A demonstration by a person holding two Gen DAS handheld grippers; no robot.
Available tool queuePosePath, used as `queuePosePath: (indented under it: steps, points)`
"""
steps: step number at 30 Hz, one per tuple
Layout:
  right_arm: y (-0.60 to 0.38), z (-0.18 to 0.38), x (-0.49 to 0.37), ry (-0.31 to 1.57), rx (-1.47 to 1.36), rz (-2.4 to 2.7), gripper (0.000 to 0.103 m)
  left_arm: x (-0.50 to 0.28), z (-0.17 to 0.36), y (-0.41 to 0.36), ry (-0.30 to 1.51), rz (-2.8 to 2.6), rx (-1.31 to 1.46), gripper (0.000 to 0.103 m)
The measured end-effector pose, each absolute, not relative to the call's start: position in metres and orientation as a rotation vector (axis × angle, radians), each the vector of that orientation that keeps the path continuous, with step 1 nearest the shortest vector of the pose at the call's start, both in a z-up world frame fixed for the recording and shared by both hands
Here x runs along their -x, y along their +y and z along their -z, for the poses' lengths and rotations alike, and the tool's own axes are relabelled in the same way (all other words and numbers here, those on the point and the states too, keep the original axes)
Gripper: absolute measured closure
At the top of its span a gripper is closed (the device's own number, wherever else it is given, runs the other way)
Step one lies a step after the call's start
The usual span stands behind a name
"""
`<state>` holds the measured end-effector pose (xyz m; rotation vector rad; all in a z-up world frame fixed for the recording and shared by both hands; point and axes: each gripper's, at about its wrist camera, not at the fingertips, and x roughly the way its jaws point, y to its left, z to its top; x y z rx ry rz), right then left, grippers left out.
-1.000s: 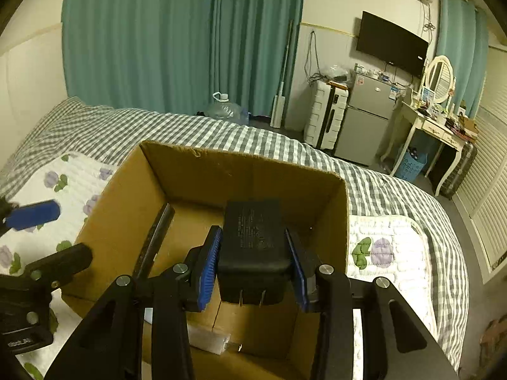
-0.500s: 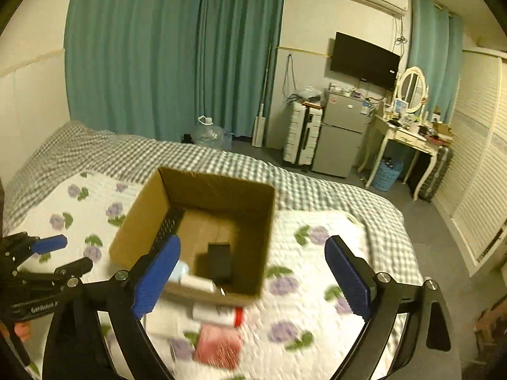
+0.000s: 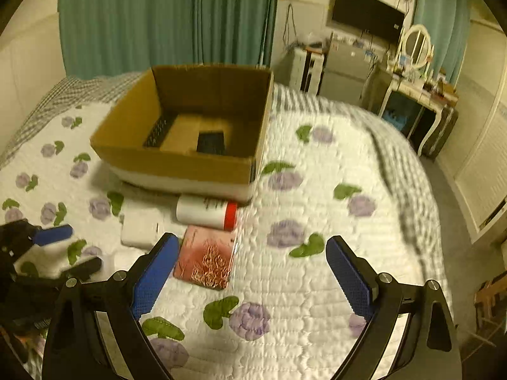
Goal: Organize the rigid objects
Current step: 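Grasp the white hair dryer with the left gripper while the right grasps the pink card case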
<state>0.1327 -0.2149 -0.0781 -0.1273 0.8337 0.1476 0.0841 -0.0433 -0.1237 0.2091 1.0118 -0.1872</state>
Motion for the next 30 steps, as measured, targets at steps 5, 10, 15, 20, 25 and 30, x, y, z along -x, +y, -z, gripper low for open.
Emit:
queuePosePath:
  steps: [5, 10, 15, 20, 25, 30]
  points:
    - [-0.223, 0.099, -0.143, 0.851, 0.062, -0.131, 0.009, -0.092, 0.147, -0.057, 1.044, 0.215, -0.247, 0.039]
    - [-0.230, 0.113, -0.153, 0.875, 0.029, -0.119, 0.009, -0.096, 0.159, -0.073, 1.012, 0.218, -0.277, 0.042]
    - [-0.229, 0.118, -0.154, 0.877, 0.029, -0.119, 0.009, -0.089, 0.155, -0.077, 0.986, 0.236, -0.262, 0.057]
    - [-0.222, 0.122, -0.154, 0.893, 0.046, -0.129, 0.009, -0.076, 0.137, -0.062, 0.968, 0.224, -0.162, 0.058]
    - [-0.210, 0.126, -0.154, 0.903, 0.058, -0.151, 0.009, -0.069, 0.110, -0.029, 0.922, 0.179, -0.083, 0.058]
    - [-0.187, 0.135, -0.157, 0.936, 0.099, -0.176, 0.009, -0.076, 0.094, -0.001, 0.895, 0.115, -0.026, 0.058]
